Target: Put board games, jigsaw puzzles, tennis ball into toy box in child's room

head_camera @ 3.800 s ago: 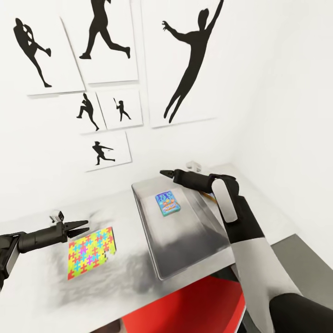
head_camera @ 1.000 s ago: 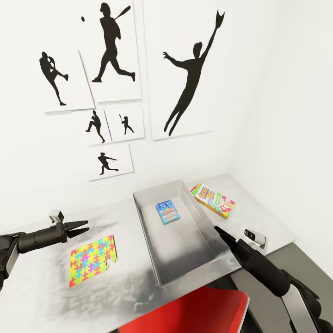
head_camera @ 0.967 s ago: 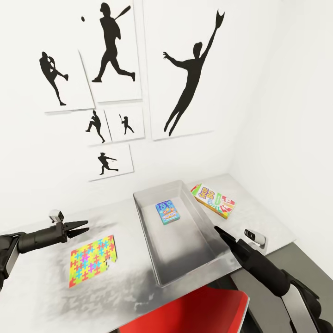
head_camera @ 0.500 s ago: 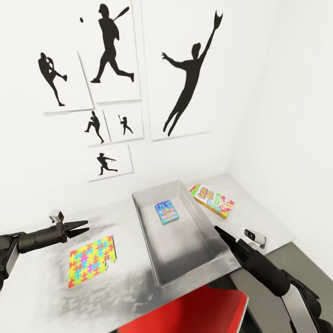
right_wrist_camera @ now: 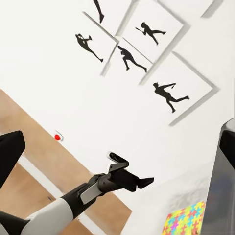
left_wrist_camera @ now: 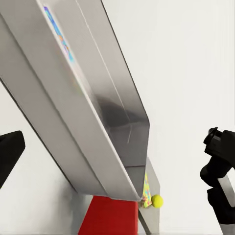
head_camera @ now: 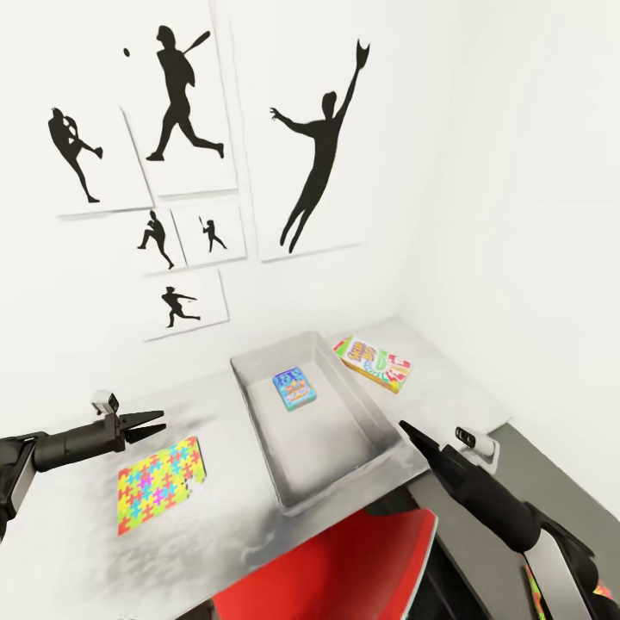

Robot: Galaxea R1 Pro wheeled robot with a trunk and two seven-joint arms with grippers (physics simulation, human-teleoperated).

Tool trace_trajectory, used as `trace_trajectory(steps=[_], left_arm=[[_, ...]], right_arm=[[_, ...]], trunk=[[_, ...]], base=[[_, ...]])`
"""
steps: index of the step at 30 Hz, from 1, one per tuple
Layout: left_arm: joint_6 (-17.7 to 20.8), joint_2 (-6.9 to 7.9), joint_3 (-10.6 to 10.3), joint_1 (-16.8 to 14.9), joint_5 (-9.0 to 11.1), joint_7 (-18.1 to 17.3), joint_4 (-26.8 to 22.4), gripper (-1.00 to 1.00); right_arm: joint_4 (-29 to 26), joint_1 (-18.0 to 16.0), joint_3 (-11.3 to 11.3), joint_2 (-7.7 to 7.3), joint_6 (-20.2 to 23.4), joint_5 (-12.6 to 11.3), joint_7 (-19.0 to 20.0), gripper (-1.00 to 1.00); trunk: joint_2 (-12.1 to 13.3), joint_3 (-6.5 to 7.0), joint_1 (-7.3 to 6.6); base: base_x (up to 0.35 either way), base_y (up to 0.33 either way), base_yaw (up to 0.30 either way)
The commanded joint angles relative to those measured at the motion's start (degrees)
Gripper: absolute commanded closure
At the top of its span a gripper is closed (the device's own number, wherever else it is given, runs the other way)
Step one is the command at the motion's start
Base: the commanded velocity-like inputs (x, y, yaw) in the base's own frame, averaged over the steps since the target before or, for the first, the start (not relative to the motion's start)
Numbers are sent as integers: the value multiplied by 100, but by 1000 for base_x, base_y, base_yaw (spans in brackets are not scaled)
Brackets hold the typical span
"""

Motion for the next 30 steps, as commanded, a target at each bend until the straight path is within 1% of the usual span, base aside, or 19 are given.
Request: trace_trajectory(steps=[1,8,16,18,23,30], left_arm=[[61,2,2,-1,-4,-24,0,-100],[54,10,12,3,-4,-24,0,-100],[52,30,16,4,-4,-24,-1,-100],[19,85,16,14,-4,-24,-1,-100],[-152,150,17,38,12,-24,3,-100],[-235,201,22,52,108,-24,7,-100]], right_arm=[[0,-5,0,0,31,-32,2,-100],[0,-5,0,0,-69,-13,4,-100],[-7,-5,7,0,-138,108,9,-100],[-8,-5,8,0,-183,129,11,-100],[-7,-5,9,0,-210,140,12,-100],[-6,-5,13,0,-218,145,13,-100]], trunk=[[-12,-4,2],[-12,45,2],[-12,107,2],[-12,124,2],[-12,166,2],[-12,225,2]], base=[[-133,81,-199],[-56,35,-200],[-9,89,-184],[-2,55,-169],[-1,23,-166],[0,5,-164]])
